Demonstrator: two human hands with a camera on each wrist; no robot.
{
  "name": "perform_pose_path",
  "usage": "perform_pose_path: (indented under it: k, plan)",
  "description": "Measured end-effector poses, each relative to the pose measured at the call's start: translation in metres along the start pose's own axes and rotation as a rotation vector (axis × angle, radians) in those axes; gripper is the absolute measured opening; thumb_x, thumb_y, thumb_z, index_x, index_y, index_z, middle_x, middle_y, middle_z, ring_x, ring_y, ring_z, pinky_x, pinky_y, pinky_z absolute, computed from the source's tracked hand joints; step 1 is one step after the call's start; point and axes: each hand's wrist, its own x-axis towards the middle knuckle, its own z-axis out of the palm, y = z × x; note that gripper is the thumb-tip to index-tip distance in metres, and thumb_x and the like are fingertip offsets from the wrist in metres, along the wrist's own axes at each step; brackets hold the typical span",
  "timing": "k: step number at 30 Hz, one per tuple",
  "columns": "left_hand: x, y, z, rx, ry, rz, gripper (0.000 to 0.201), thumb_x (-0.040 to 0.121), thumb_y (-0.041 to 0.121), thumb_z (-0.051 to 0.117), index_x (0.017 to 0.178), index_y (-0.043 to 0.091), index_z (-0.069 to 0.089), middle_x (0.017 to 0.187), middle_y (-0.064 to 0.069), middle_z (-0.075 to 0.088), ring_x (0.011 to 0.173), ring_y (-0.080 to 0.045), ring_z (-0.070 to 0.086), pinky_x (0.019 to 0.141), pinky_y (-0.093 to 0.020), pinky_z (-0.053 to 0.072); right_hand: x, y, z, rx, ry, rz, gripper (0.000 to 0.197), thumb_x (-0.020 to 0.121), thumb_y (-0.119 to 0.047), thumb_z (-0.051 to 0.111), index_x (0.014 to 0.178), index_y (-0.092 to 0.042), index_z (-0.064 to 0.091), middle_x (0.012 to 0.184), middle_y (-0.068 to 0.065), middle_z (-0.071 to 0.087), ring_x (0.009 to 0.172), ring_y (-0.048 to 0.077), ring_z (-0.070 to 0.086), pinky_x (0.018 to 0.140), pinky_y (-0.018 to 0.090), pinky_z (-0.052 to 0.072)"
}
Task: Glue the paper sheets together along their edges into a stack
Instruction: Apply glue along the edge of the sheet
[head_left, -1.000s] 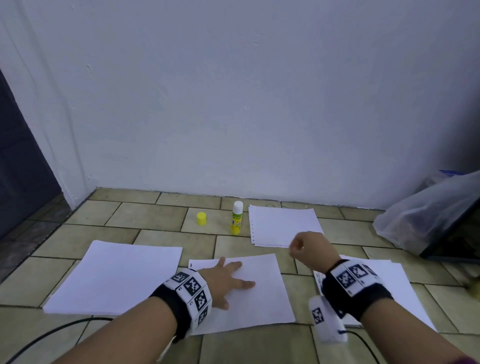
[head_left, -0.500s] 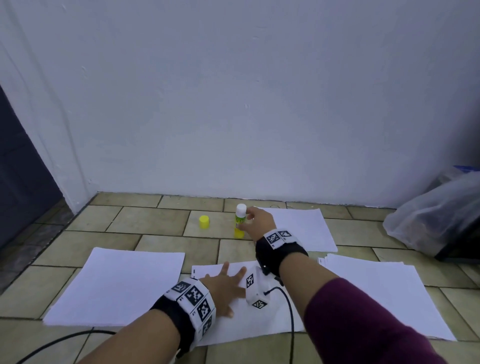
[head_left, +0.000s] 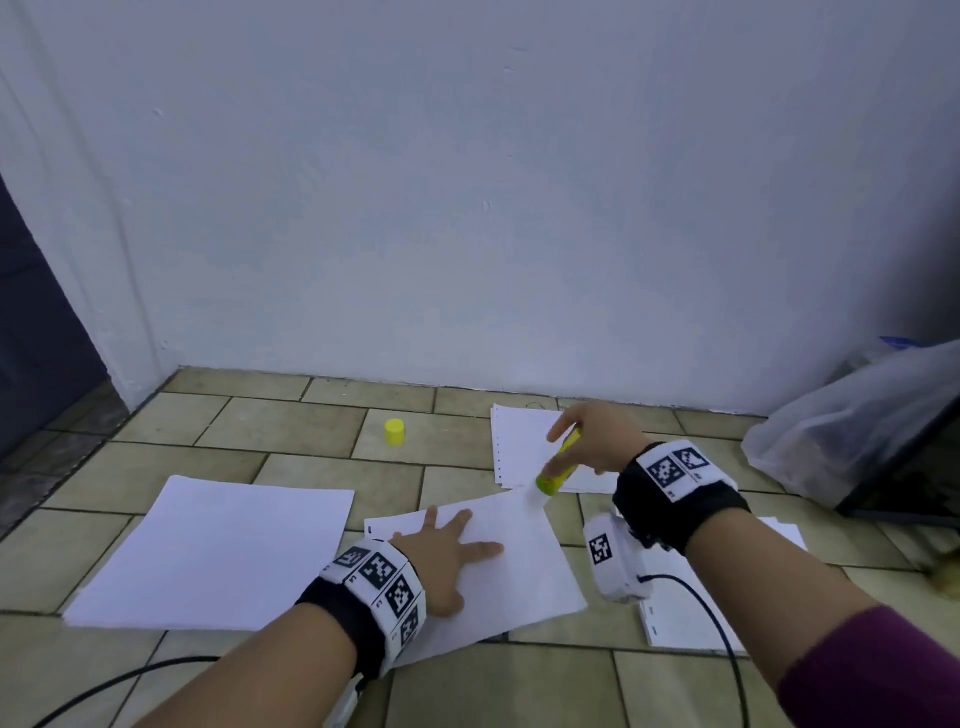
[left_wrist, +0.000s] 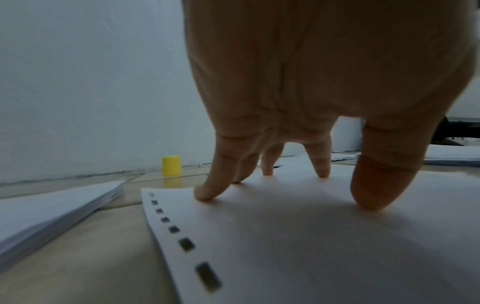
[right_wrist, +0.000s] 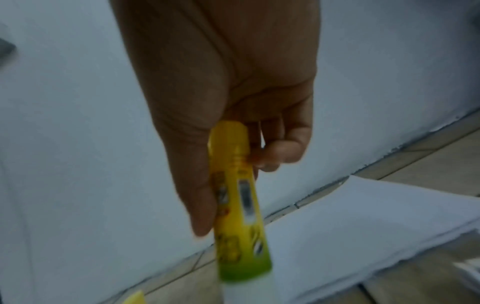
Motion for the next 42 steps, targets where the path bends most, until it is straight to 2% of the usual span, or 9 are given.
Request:
perform_pose_path:
  k: [4, 7, 9, 19, 24, 28, 34, 37, 42]
  plan:
    - [0.004, 0.005, 0.006, -0.049, 0.067, -0.024, 0.072, 0.09, 0.034, 0.056, 0.147, 0.048, 0.014, 0.159, 0.002, -0.007, 0.146, -0.032, -0.011, 0.112, -0.061, 0.02, -0.01, 0.016, 0.018, 0.142, 0.151, -0.039, 0.03, 0.069, -0.009, 0.079, 0.09, -0.018, 0.059, 0.087, 0.004, 0.058, 0.065, 0.016, 0.058, 0.053, 0.027, 0.054]
    - [0.005, 0.006, 0.006, -0.061, 0.081, -0.031, 0.072, 0.089, 0.036, 0.058, 0.146, 0.049, 0.015, 0.158, 0.002, -0.005, 0.146, -0.032, -0.01, 0.111, -0.061, 0.021, -0.016, 0.02, 0.038, 0.064, 0.188, -0.078, 0.028, 0.076, -0.013, 0.073, 0.092, -0.022, 0.052, 0.089, 0.002, 0.057, 0.078, 0.02, 0.056, 0.064, 0.03, 0.048]
    - [0.006, 0.006, 0.006, -0.067, 0.078, -0.031, 0.073, 0.088, 0.035, 0.058, 0.146, 0.049, 0.015, 0.158, 0.002, -0.005, 0.146, -0.033, -0.01, 0.111, -0.061, 0.02, -0.017, 0.019, 0.05, 0.008, 0.18, -0.107, 0.025, 0.08, -0.013, 0.07, 0.094, -0.021, 0.051, 0.091, 0.002, 0.057, 0.081, 0.019, 0.052, 0.065, 0.026, 0.041]
    - [0.01, 0.001, 0.007, -0.042, 0.078, -0.01, 0.073, 0.089, 0.038, 0.059, 0.146, 0.05, 0.016, 0.158, 0.0, -0.004, 0.146, -0.034, -0.008, 0.109, -0.059, 0.028, -0.013, -0.001, 0.053, -0.147, 0.086, -0.128, 0.029, 0.083, -0.009, 0.065, 0.11, -0.012, 0.054, 0.107, 0.01, 0.059, 0.089, 0.021, 0.047, 0.067, 0.024, 0.037]
    - [0.011, -0.001, 0.004, -0.033, 0.06, 0.011, 0.075, 0.088, 0.035, 0.06, 0.147, 0.049, 0.016, 0.158, -0.001, -0.003, 0.146, -0.037, -0.008, 0.109, -0.056, 0.032, -0.041, 0.01, 0.051, -0.222, -0.006, -0.178, 0.028, 0.084, -0.012, 0.066, 0.109, -0.014, 0.054, 0.096, 0.005, 0.054, 0.085, 0.018, 0.047, 0.064, 0.023, 0.04]
    - [0.011, -0.003, -0.002, 0.01, 0.071, 0.056, 0.077, 0.085, 0.032, 0.065, 0.145, 0.046, 0.019, 0.154, -0.005, 0.008, 0.142, -0.04, 0.01, 0.104, -0.052, 0.039, -0.064, 0.025, 0.046, -0.21, -0.058, -0.182, 0.026, 0.081, -0.016, 0.07, 0.093, -0.024, 0.049, 0.09, -0.001, 0.052, 0.077, 0.015, 0.049, 0.054, 0.017, 0.035]
    - [0.004, -0.004, -0.012, 0.124, 0.032, 0.053, 0.065, 0.088, 0.036, 0.063, 0.143, 0.043, 0.028, 0.154, -0.006, 0.013, 0.132, -0.034, 0.034, 0.103, -0.046, 0.04, -0.079, 0.034, 0.036, -0.219, -0.144, -0.214, 0.028, 0.073, -0.017, 0.077, 0.085, -0.028, 0.054, 0.087, -0.007, 0.052, 0.079, 0.011, 0.048, 0.06, 0.018, 0.04]
    - [-0.001, -0.001, -0.015, 0.205, 0.014, 0.04, 0.063, 0.095, 0.032, 0.054, 0.148, 0.043, 0.021, 0.155, -0.008, 0.013, 0.127, -0.033, 0.043, 0.099, -0.04, 0.044, -0.078, 0.036, 0.029, -0.008, -0.018, -0.174, 0.029, 0.066, -0.013, 0.081, 0.078, -0.027, 0.059, 0.078, -0.005, 0.056, 0.062, 0.005, 0.05, 0.051, 0.017, 0.042]
    - [-0.009, 0.006, -0.018, 0.369, -0.017, -0.001, 0.075, 0.092, 0.035, 0.06, 0.151, 0.037, 0.014, 0.144, -0.013, 0.029, 0.121, -0.033, 0.046, 0.089, -0.037, 0.043, -0.068, 0.039, 0.021, 0.358, 0.249, -0.083, 0.025, 0.067, -0.008, 0.083, 0.079, -0.017, 0.063, 0.068, 0.005, 0.062, 0.049, 0.015, 0.056, 0.049, 0.026, 0.051]
